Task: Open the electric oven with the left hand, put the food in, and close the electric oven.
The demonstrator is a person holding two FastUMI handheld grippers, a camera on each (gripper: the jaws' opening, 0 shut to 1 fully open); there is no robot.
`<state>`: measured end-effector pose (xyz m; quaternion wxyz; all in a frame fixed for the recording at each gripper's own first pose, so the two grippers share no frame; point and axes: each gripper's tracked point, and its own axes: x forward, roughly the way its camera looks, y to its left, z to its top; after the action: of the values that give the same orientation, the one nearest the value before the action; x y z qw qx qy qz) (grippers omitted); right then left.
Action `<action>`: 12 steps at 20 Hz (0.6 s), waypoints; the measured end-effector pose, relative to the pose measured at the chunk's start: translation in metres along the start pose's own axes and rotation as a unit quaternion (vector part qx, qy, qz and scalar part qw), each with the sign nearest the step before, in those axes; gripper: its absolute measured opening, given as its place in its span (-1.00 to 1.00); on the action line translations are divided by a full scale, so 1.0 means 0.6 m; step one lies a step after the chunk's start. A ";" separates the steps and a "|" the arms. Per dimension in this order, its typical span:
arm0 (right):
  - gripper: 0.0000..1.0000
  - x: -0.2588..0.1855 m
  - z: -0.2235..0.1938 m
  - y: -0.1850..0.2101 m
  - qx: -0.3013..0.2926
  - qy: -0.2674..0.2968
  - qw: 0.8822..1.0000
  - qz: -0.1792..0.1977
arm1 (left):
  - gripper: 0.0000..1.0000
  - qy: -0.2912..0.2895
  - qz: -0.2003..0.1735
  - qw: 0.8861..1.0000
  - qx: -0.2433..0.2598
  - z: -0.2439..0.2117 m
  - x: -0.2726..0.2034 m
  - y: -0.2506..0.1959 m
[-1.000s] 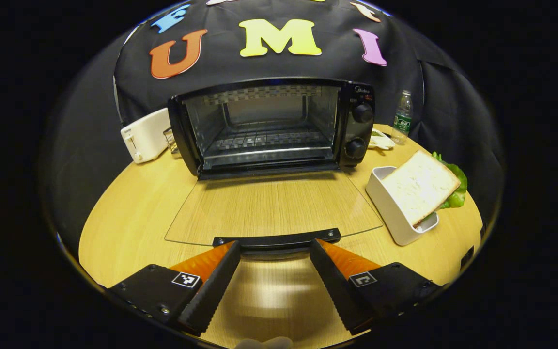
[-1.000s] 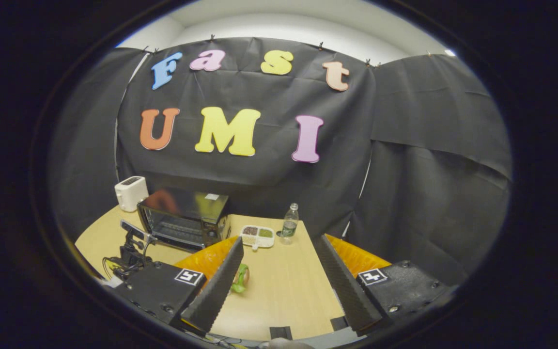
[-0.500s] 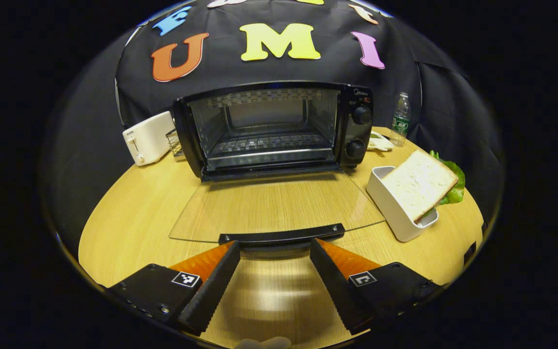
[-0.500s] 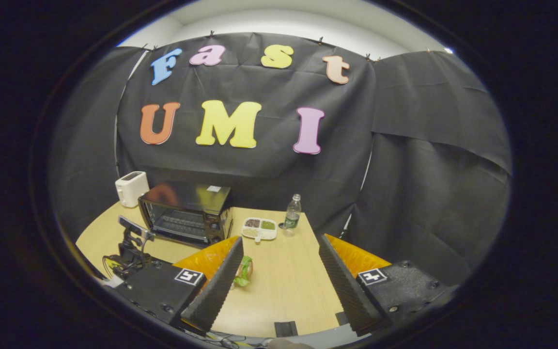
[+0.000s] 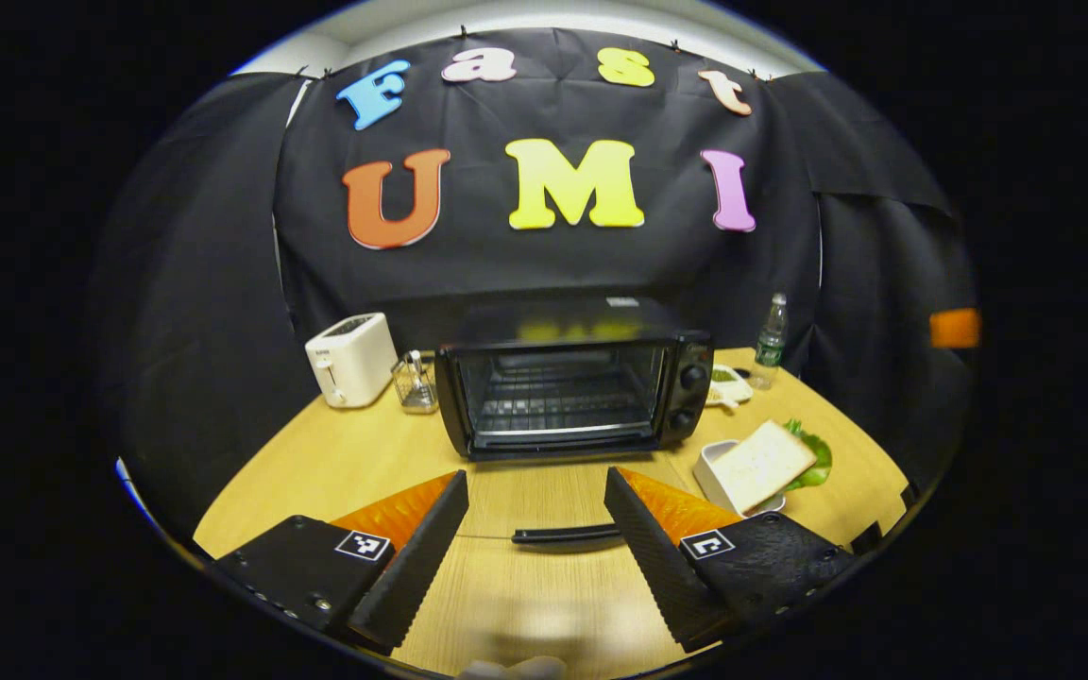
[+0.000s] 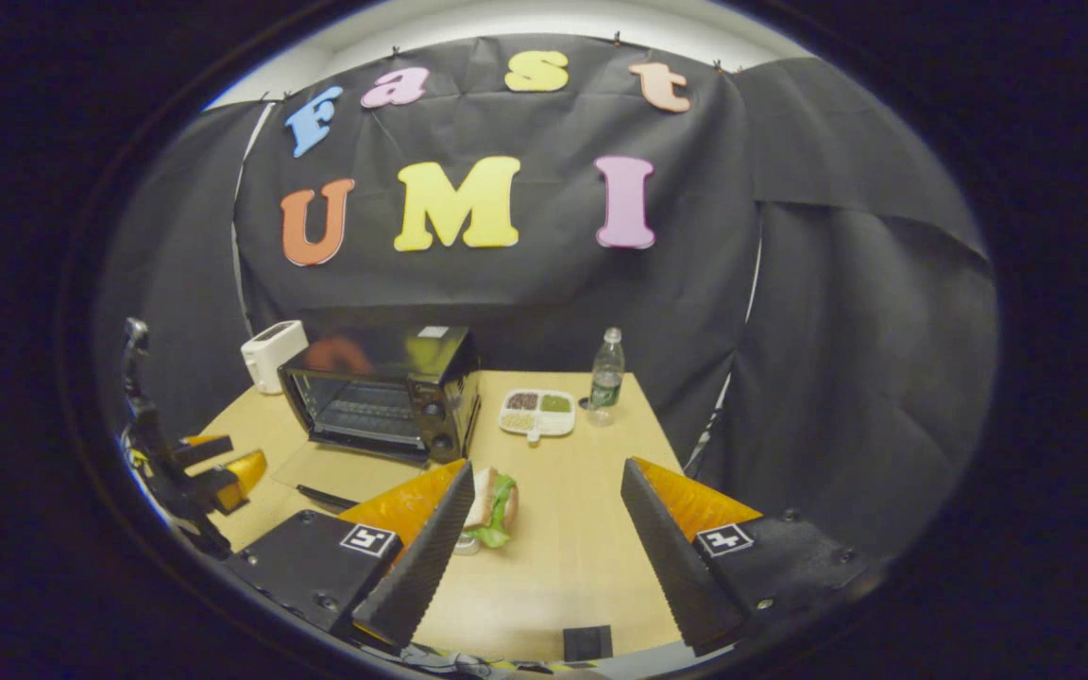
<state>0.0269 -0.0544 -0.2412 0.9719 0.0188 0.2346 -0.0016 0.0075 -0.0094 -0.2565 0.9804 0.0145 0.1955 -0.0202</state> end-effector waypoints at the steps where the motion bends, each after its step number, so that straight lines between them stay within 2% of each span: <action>1: 1.00 0.021 -0.017 0.000 0.009 0.012 1.000 0.015 | 0.91 -0.019 0.006 1.000 -0.005 0.036 -0.015 0.000; 6: 0.93 0.124 -0.085 0.008 0.031 0.077 0.993 0.083 | 0.91 -0.094 0.023 0.995 -0.026 0.173 -0.067 -0.009; 9: 0.87 0.173 -0.126 0.031 0.063 0.132 0.980 0.137 | 0.91 -0.126 0.036 0.991 -0.019 0.234 -0.088 -0.016; 12: 0.83 0.218 -0.140 0.048 0.085 0.160 0.968 0.175 | 0.90 -0.140 0.043 0.989 -0.016 0.265 -0.099 -0.029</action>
<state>0.1055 -0.0218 -0.3748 0.9017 0.1418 0.3794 0.1515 0.0127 -0.0308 -0.0873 0.9982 0.0043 0.0556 0.0237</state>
